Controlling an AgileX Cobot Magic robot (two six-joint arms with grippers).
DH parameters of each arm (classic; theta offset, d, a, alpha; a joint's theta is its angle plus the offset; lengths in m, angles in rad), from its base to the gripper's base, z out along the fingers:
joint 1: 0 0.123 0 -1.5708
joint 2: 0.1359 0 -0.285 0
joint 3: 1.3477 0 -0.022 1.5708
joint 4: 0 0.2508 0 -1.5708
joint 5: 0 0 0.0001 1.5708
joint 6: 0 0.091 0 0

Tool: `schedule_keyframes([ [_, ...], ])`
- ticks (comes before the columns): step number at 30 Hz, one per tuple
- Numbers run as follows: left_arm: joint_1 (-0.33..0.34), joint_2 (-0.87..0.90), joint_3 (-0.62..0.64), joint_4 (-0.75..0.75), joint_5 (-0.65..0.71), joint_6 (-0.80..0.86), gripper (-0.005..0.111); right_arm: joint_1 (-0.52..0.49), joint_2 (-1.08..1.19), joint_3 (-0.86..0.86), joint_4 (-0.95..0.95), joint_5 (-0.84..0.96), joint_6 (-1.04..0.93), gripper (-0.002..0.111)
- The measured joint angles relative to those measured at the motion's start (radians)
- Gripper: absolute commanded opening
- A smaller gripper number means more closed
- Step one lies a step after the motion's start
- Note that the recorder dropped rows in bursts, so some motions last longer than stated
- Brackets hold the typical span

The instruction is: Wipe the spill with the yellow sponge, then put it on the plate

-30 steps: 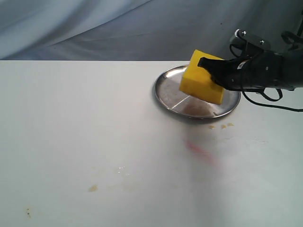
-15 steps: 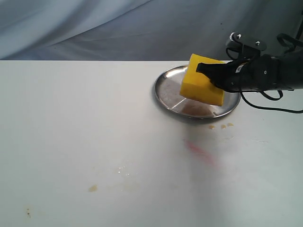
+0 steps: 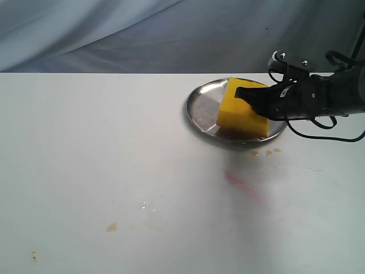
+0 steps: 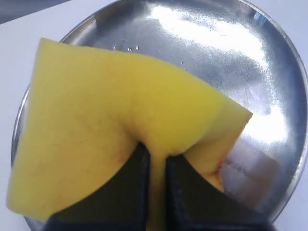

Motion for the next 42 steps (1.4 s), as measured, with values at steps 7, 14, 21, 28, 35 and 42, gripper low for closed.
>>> schedule_keyframes([
  [7, 0.000, 0.000, 0.000, 0.000, 0.000, 0.000, 0.001, 0.000, -0.008, 0.000, -0.119, -0.004, 0.000, 0.000],
  [14, 0.000, 0.000, 0.000, 0.000, 0.000, 0.000, 0.001, 0.000, -0.046, 0.000, -0.339, -0.015, 0.000, 0.000],
  [21, 0.000, 0.000, 0.000, 0.000, 0.000, 0.000, 0.001, 0.000, -0.157, 0.070, -0.468, -0.001, -0.004, 0.000],
  [28, 0.000, 0.000, 0.000, 0.000, 0.000, 0.000, 0.001, 0.000, -0.305, 0.220, -0.585, 0.010, -0.035, 0.000],
  [35, 0.000, 0.000, 0.000, 0.000, 0.000, 0.000, 0.001, -0.050, -0.439, 0.342, -0.596, 0.068, -0.049, 0.000],
  [42, 0.000, 0.000, 0.000, 0.000, 0.000, 0.000, 0.001, -0.149, -0.465, 0.376, -0.596, 0.058, -0.047, 0.000],
])
